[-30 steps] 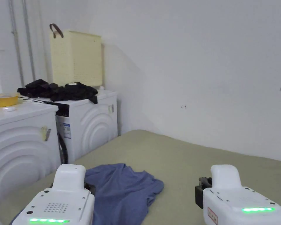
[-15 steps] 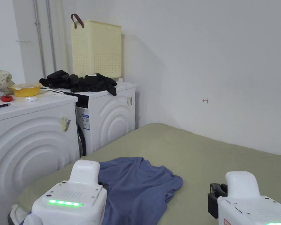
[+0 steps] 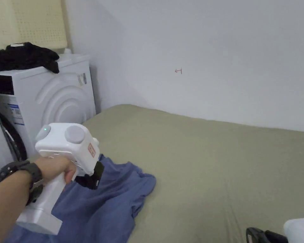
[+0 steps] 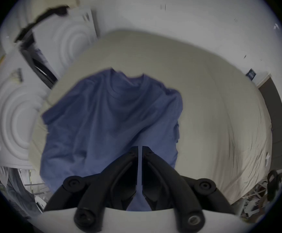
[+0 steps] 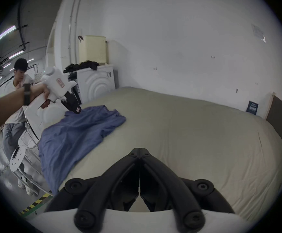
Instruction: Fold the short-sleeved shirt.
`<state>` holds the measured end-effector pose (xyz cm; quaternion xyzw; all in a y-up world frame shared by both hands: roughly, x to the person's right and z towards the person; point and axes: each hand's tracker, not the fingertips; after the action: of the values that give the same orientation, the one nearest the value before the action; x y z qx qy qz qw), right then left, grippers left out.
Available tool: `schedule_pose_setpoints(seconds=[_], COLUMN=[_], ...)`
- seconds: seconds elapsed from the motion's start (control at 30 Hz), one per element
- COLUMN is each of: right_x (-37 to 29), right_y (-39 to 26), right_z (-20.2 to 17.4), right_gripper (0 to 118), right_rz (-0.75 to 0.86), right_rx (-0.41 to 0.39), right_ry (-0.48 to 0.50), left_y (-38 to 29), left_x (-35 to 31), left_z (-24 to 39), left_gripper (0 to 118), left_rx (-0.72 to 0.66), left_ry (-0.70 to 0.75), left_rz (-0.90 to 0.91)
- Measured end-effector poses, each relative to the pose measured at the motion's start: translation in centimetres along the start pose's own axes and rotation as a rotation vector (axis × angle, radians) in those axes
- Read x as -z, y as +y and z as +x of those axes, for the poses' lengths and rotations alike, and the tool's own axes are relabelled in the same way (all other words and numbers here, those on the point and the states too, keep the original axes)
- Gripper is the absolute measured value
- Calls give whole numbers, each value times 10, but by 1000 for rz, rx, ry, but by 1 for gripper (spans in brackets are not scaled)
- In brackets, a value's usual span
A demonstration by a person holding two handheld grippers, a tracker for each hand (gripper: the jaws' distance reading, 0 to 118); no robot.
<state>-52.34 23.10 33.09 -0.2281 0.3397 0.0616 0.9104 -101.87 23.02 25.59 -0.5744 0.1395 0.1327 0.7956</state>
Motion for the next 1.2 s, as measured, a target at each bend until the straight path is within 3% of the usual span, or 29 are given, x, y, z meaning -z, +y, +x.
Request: schedule_pose_setpoints(seconds=[0.07, 0.13, 0.17, 0.2, 0.33, 0.47, 0.53, 0.57, 0.6, 0.63, 0.67, 0.7, 0.97, 1.1, 1.2], right_x=[7, 10, 10, 9, 2, -1, -2, -3, -5, -5, -8, -10, -34, -55, -79], right_y=[-6, -10, -13, -16, -21, -24, -26, -27, -28, -29, -29, -30, -29, -30, -32], right_z=[14, 26, 32, 36, 42, 40, 39, 40, 41, 41, 40, 41, 46, 60, 75], right_gripper=[3, 3, 3, 3, 3, 3, 3, 3, 3, 3, 3, 3, 3, 3, 3], right_rz=[-31, -53, -58, -58, -55, -46, -52, -56, -57, -56, -56, -53, -21, 7, 33], right_rx=[14, 44, 60, 57, 45, 37, 45, 54, 66, 71, 75, 82, 123, 152, 187], right_ry=[-3, -6, -4, -8, 0, 28, 31, 31, 30, 27, 19, 17, 33, 5, -34], left_y=[10, 17, 8, 8, 1, 0, -9, -7, -7, -8, -8, -11, -8, -2, 8], left_x=[34, 63, 69, 76, 84, 111, 110, 108, 103, 99, 92, 83, 55, 34, 16], left_z=[11, 12, 19, 19, 25, 25, 29, 27, 28, 30, 32, 35, 55, 115, 184], left_gripper=[12, 68, 90, 102, 102, 99, 77, 58, 26, 15, 15, 7, 7, 7, 7], left_rx=[3, 11, -27, -62, -107, -117, -116, -123, -128, -125, -110, -127, -143, 19, 68], left_ry=[28, 16, -23, -49, 15, 64, 51, 63, 77, 71, 41, 48, -105, -113, -261], left_rz=[-61, -69, -68, -81, 30, -65, -37, -2, 21, 42, 83, 124, 178, 205, 250])
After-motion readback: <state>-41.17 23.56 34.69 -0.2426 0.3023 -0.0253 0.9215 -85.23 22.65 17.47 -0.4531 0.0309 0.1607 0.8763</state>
